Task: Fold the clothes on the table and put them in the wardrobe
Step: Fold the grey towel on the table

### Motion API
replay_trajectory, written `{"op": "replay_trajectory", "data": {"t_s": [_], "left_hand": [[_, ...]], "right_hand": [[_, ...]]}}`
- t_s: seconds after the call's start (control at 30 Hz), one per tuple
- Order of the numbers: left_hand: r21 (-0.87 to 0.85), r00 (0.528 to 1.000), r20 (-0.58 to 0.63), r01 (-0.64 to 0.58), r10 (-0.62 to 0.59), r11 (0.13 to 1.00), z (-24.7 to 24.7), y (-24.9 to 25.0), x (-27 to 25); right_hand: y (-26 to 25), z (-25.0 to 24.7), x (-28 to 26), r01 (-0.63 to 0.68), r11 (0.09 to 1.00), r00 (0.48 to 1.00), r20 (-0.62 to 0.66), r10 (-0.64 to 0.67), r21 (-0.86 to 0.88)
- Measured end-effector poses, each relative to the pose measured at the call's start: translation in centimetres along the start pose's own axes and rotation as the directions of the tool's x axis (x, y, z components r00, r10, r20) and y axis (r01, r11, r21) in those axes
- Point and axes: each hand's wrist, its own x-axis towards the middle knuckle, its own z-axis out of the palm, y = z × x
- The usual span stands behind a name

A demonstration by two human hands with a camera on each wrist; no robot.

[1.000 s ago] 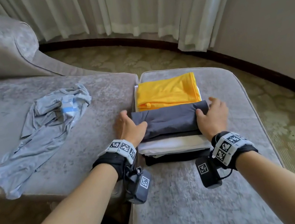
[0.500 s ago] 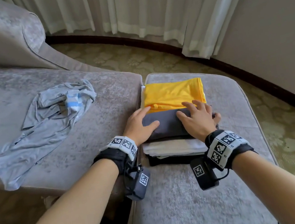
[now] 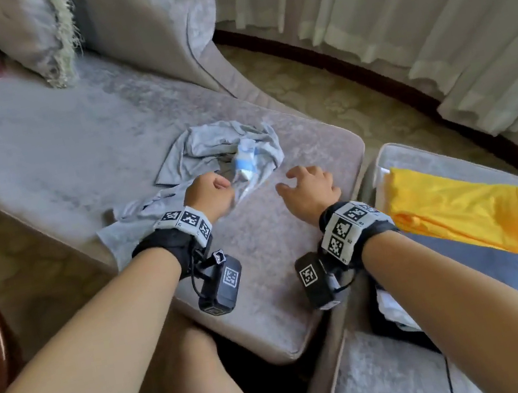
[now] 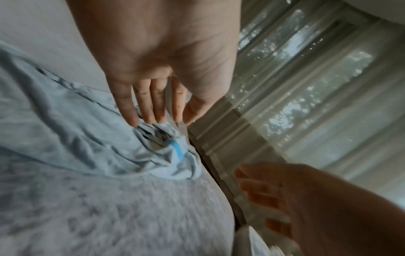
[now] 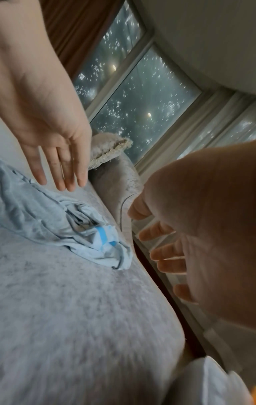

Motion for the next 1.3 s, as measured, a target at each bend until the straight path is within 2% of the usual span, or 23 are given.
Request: {"op": "replay_trajectory", "data": {"t_s": [0.17, 0.23, 0.3, 0.37, 0.47, 0.5, 0.57, 0.63, 0.73, 0.8, 0.87, 0.97, 1.0, 1.07, 1.1, 1.13, 1.2, 1.23, 1.3], "left_hand": [[-0.159, 0.978, -0.03, 0.2, -0.207, 0.967, -2.7, -5.1, 6.6], [-0.228, 0.971, -0.064, 0.21, -0.23, 0.951, -3.4, -6.7, 9.2], [-0.279, 0.967, -0.099, 0.201, -0.236, 0.939, -4.3, -7.4, 11.9], [-0.318, 0.963, -0.067, 0.227, -0.261, 0.92, -4.7, -8.2, 14.4], [-0.332, 0.949, 0.051, 0.311, -0.312, 0.89, -4.5, -9.3, 16.4], [-0.335, 0.941, 0.069, 0.334, -0.33, 0.881, -4.5, -9.6, 16.8], [-0.354, 0.921, 0.108, 0.387, -0.373, 0.852, -4.7, -9.9, 16.7], [-0.367, 0.9, 0.153, 0.436, -0.409, 0.822, -5.4, -9.9, 16.2], [-0.394, 0.858, 0.23, 0.514, -0.459, 0.762, -6.0, -9.7, 14.0], [-0.432, 0.845, 0.248, 0.534, -0.474, 0.727, -6.5, -9.2, 11.9], [-0.426, 0.861, 0.204, 0.507, -0.467, 0.749, -8.1, -8.2, 9.5], [-0.403, 0.887, 0.09, 0.448, -0.453, 0.798, -12.0, -5.9, 5.6], [-0.475, 0.892, 0.068, 0.423, -0.447, 0.772, -13.5, -4.9, 4.0], [-0.658, 0.9, 0.096, 0.378, -0.425, 0.652, -16.3, -3.3, 0.7], [-0.719, 0.908, 0.107, 0.352, -0.406, 0.6, -17.5, -2.9, -1.3], [-0.737, 0.921, 0.085, 0.315, -0.38, 0.598, -18.5, -2.7, -3.2], [-0.726, 0.928, -0.098, 0.18, -0.36, 0.664, -20.3, -3.4, -6.6], [-0.729, 0.907, -0.213, 0.101, -0.364, 0.677, -21.1, -4.2, -8.1], [-0.755, 0.865, -0.345, -0.024, -0.364, 0.656, -22.8, -5.3, -11.9]], "right_hand": [[-3.8, 3.8, 7.7, -0.082, 0.996, 0.981, 0.171, 0.087, -0.039], [-5.7, 4.7, 11.2, -0.154, 0.987, 0.973, 0.171, 0.158, -0.035], [-8.2, 5.1, 14.4, -0.177, 0.984, 0.978, 0.119, 0.174, 0.02], [-10.2, 6.5, 17.3, -0.16, 0.987, 0.985, 0.071, 0.158, 0.022], [-10.9, 9.6, 19.4, -0.109, 0.994, 0.988, 0.105, 0.111, -0.025], [-10.6, 10.6, 19.7, -0.16, 0.987, 0.983, 0.089, 0.16, -0.01], [-9.6, 11.4, 19.6, -0.298, 0.945, 0.955, 0.048, 0.294, 0.136], [-8.7, 11.2, 19.6, -0.342, 0.88, 0.939, 0.092, 0.331, 0.329], [-9.0, 10.2, 18.8, -0.355, 0.795, 0.926, 0.303, 0.226, 0.493], [-10.7, 8.7, 16.7, -0.271, 0.764, 0.941, 0.328, 0.082, 0.585], [-12.9, 7.1, 13.6, -0.173, 0.709, 0.943, 0.323, -0.08, 0.683], [-16.1, 5.5, 8.0, -0.063, 0.572, 0.867, 0.329, -0.376, 0.818], [-17.0, 5.1, 6.1, -0.051, 0.537, 0.83, 0.335, -0.446, 0.842], [-18.6, 4.6, 2.6, -0.073, 0.5, 0.726, 0.39, -0.567, 0.863], [-19.3, 4.2, 0.7, -0.067, 0.506, 0.662, 0.418, -0.623, 0.86], [-19.9, 3.6, -1.2, -0.019, 0.537, 0.594, 0.442, -0.672, 0.843], [-20.8, 2.4, -5.3, 0.161, 0.628, 0.491, 0.49, -0.72, 0.762], [-21.0, 1.9, -7.2, 0.225, 0.652, 0.439, 0.522, -0.731, 0.724], [-21.5, 1.1, -10.8, 0.244, 0.673, 0.327, 0.594, -0.735, 0.698]]}}
